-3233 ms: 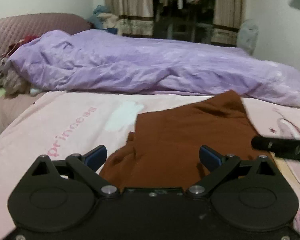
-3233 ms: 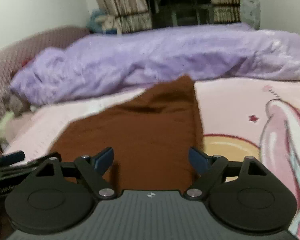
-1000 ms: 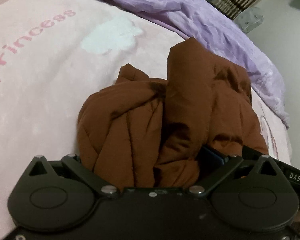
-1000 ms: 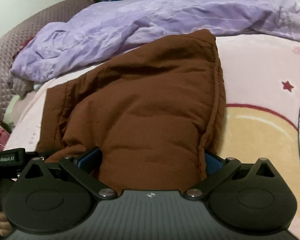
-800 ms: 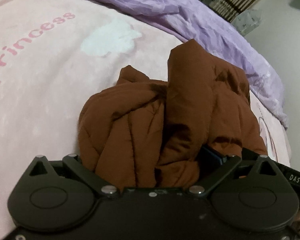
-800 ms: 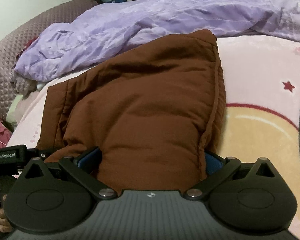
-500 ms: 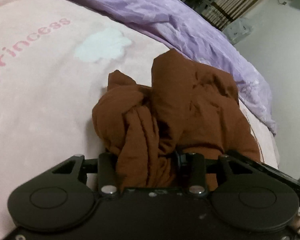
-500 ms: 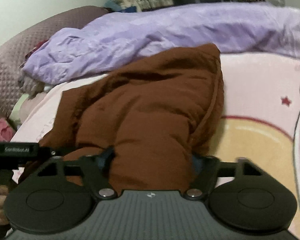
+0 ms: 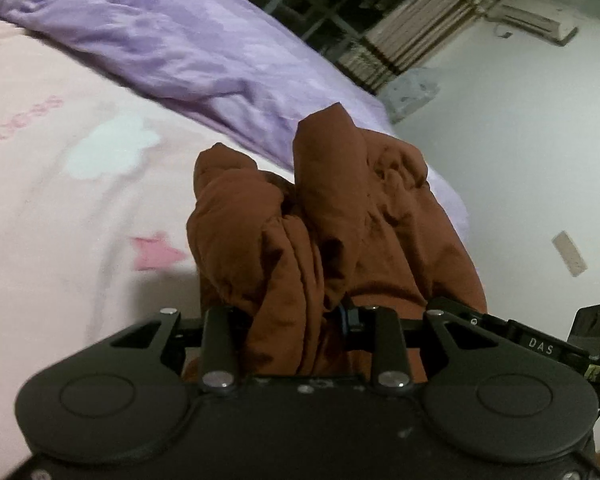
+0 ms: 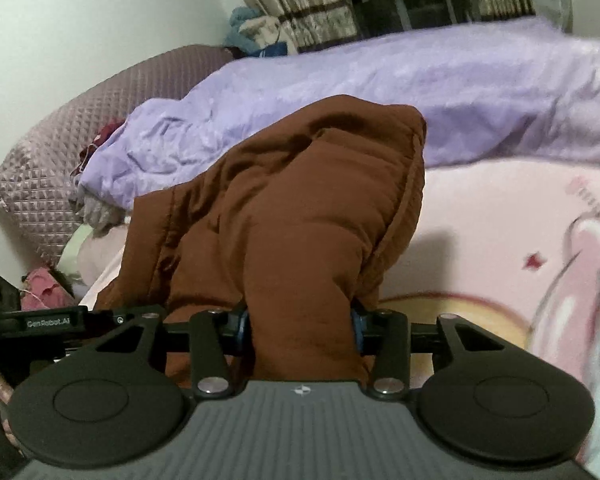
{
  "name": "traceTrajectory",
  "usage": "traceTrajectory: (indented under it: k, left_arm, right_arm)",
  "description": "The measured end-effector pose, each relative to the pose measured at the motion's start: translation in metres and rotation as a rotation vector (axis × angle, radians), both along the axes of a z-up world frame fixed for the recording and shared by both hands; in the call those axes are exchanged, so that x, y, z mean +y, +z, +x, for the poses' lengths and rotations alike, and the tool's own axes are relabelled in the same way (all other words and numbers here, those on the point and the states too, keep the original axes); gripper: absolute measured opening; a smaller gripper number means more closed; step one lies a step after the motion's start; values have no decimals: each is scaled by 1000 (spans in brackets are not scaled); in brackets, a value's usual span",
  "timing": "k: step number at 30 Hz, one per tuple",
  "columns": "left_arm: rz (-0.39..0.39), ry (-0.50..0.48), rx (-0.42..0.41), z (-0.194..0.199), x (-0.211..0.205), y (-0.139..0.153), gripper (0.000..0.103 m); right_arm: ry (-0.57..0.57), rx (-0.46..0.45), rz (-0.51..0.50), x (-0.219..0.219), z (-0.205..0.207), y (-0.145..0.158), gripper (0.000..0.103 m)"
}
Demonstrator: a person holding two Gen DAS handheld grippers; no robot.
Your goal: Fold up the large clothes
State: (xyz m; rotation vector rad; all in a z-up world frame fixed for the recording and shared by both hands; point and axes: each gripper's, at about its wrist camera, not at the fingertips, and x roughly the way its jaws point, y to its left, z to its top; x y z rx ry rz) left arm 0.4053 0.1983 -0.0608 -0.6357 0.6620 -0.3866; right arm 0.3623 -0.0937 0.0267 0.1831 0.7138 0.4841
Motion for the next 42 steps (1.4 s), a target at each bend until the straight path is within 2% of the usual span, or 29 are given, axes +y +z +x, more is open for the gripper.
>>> traceTrajectory:
  k: [4, 9, 13, 16, 18, 19, 20, 22, 24, 25, 27, 28, 29, 30, 31, 34, 37, 39, 40, 41, 42]
  left_arm:
    - [-12, -78, -36, 5, -52, 16, 29]
    - [-27, -207, -59, 20, -140, 25, 29]
    - [-52, -316, -6, 45, -202, 3, 29]
    - [-55, -350, 71, 63, -234, -31, 30]
    - [-45, -355, 121, 72, -246, -57, 34]
    - [-24, -356, 147, 78, -250, -70, 40]
    - [-9, -357, 171, 83, -253, -80, 51]
    - [-13, -352, 211, 86, -247, -98, 66]
    - [-41, -324, 224, 89, -230, -94, 69]
    - [-47, -303, 192, 85, -222, -83, 69]
    - [26, -213, 89, 68, -219, -52, 73]
    - [82, -180, 22, 62, -224, -36, 79]
    - [140, -154, -50, 54, -233, -21, 83]
    - [197, -129, -124, 46, -247, -8, 85]
    - [242, -107, -181, 40, -262, 2, 87]
    - [332, -82, -296, 36, -308, 1, 90]
    - [431, -61, -275, 65, -345, -28, 90]
    - [542, -48, -192, 86, -361, -63, 93]
    - [553, -56, -161, 88, -361, -81, 95]
    - [522, -53, -139, 92, -358, -96, 95]
    - [485, -47, -125, 99, -356, -99, 95]
  right_arm:
    - [-58, -6, 2, -54, -8, 20, 51]
    - [-162, 0, 4, -139, -15, 32, 52]
    - [-256, 9, 34, -204, -16, 14, 53]
    - [-295, 60, 72, -239, -9, -20, 54]
    - [-310, 107, 86, -255, -3, -51, 57]
    - [-316, 130, 83, -259, 0, -67, 63]
    - [-328, 152, 88, -262, 4, -83, 76]
    - [-327, 140, 179, -279, 4, -101, 86]
    - [-351, 136, 288, -297, -1, -104, 86]
    - [-391, 133, 291, -308, -4, -99, 85]
    - [-549, 51, 241, -314, -17, -76, 78]
    - [-606, -30, 213, -310, -24, -63, 74]
    - [-614, -119, 193, -303, -29, -50, 67]
    - [-602, -170, 182, -294, -30, -41, 61]
    - [-585, -196, 170, -282, -27, -34, 54]
    - [-556, -198, 95, -245, 2, -37, 53]
    - [-555, -170, -13, -222, 35, -68, 50]
    - [-536, -79, -69, -215, 57, -102, 49]
    - [-537, -35, -83, -222, 56, -116, 48]
    - [-531, -12, -110, -221, 60, -127, 48]
    - [-527, -17, -130, -221, 58, -127, 48]
